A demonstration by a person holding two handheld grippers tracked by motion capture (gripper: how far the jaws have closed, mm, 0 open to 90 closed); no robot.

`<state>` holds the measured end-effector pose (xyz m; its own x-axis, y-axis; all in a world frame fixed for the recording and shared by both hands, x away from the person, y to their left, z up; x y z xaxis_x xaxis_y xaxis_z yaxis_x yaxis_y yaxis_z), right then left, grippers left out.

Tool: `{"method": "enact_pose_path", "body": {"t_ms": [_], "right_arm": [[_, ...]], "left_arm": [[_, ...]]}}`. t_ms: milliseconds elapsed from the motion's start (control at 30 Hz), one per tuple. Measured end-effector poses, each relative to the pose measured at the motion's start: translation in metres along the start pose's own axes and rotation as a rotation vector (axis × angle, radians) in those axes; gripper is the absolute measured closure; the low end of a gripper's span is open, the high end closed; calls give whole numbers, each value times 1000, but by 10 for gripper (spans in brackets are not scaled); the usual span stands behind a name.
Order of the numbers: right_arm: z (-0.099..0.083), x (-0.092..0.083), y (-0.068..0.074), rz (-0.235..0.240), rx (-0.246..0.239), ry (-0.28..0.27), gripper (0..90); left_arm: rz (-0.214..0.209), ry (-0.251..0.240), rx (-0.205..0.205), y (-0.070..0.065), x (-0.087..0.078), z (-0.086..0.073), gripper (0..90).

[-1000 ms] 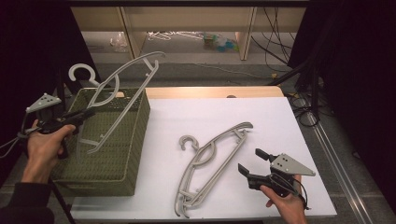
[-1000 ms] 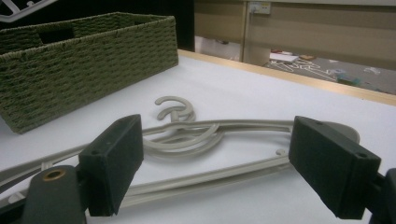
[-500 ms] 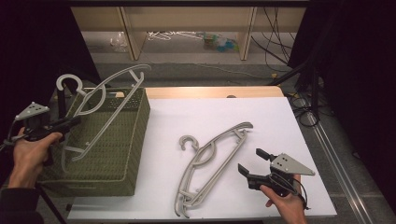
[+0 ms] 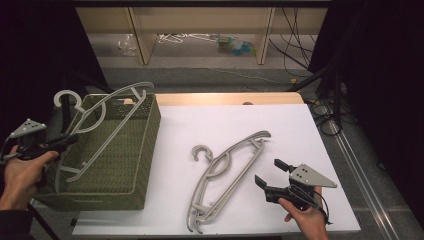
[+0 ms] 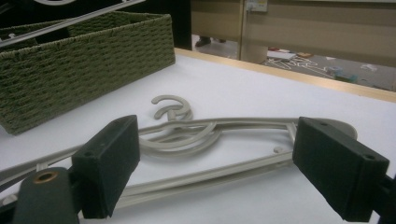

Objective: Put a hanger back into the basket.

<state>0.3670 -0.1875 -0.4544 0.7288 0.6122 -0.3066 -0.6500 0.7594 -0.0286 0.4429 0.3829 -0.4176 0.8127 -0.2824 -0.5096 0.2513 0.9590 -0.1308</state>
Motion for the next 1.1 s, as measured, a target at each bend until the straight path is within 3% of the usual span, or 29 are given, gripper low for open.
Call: {"method": "enact_pose_path", "body": {"t_ms": [200, 400, 800, 900, 967, 1000, 1100], "right_arm": [[-1, 1, 1, 3, 3, 1, 160], [0, 1, 1, 4, 1, -1, 161], [0, 2, 1, 5, -1, -4, 164], [0, 3, 2, 12, 4, -13, 166], [0, 3, 2, 13, 6, -12, 166], [0, 3, 2, 13, 4, -12, 166], [-1, 2, 1, 6, -5, 1, 167]], "left_arm": [[5, 7, -3, 5, -1, -5, 812], [38, 41, 47, 10, 3, -10, 812], [20, 87, 83, 13, 8, -22, 810], [54, 122, 141, 14, 9, -23, 809], [57, 122, 132, 13, 13, -24, 809], [61, 174, 165, 15, 11, -28, 809], [62, 203, 179, 11, 16, -31, 808]]}}
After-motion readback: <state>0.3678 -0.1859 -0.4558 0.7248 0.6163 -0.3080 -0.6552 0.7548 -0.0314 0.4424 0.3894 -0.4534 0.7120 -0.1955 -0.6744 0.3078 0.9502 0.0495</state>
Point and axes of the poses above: each handheld gripper's, and its own axes: x roughly forward along the jaws, z roughly out of its top, y roughly to its left, the point moved 9 cm from there along x, roughly forward along the jaws, and after that the axes turned 5 degrees about -x, right-handed, at the moved point
